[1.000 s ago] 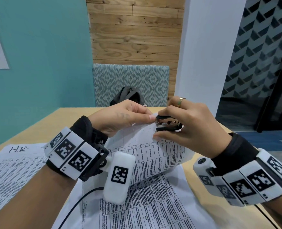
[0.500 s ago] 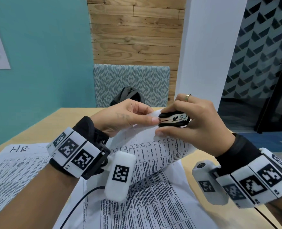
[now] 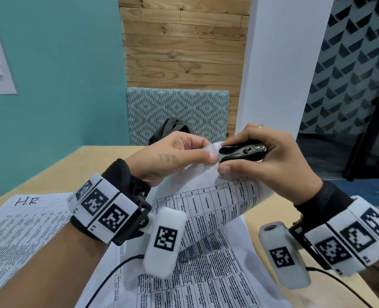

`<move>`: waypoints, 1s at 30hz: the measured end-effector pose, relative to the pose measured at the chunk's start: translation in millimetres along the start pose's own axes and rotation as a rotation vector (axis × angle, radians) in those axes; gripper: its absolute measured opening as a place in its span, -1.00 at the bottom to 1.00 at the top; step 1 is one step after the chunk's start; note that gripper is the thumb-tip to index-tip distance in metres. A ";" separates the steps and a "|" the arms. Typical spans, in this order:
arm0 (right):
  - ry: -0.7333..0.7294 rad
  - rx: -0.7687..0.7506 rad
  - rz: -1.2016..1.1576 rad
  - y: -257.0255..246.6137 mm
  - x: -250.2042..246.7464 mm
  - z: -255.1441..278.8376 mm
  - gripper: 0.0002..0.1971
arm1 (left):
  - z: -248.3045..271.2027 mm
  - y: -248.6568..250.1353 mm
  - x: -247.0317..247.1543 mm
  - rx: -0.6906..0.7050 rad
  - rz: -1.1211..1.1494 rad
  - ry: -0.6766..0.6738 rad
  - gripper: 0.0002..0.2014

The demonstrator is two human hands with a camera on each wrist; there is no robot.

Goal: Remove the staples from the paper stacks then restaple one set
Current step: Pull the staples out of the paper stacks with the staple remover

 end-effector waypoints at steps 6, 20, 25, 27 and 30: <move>-0.072 -0.100 0.213 -4.9 1.0 0.6 -0.58 | -1.4 -4.7 -0.8 -0.037 -0.069 -0.011 -0.89; -0.167 -0.063 0.299 -2.4 -4.5 -1.3 -0.54 | -0.5 -11.0 -3.7 -0.093 -0.074 0.007 -0.81; -0.243 -0.144 0.500 -4.6 0.4 -0.1 -0.55 | -1.1 -13.4 0.0 -0.117 -0.020 -0.008 -0.67; -0.254 -0.166 0.523 -4.8 2.6 0.8 -0.53 | -1.9 -15.3 -0.1 -0.125 0.007 -0.009 -0.66; -0.265 -0.182 0.565 -4.7 5.1 2.2 -0.49 | -2.5 -18.1 1.2 -0.141 0.055 -0.024 -0.69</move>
Point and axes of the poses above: each hand's wrist, its own z-axis away from the middle knuckle, its own x-axis out of the palm, y = z × x, the point moved 6 cm from there along -z, towards the middle knuckle, and after that the axes turned 1 degree about -x, right-handed, at the moved point
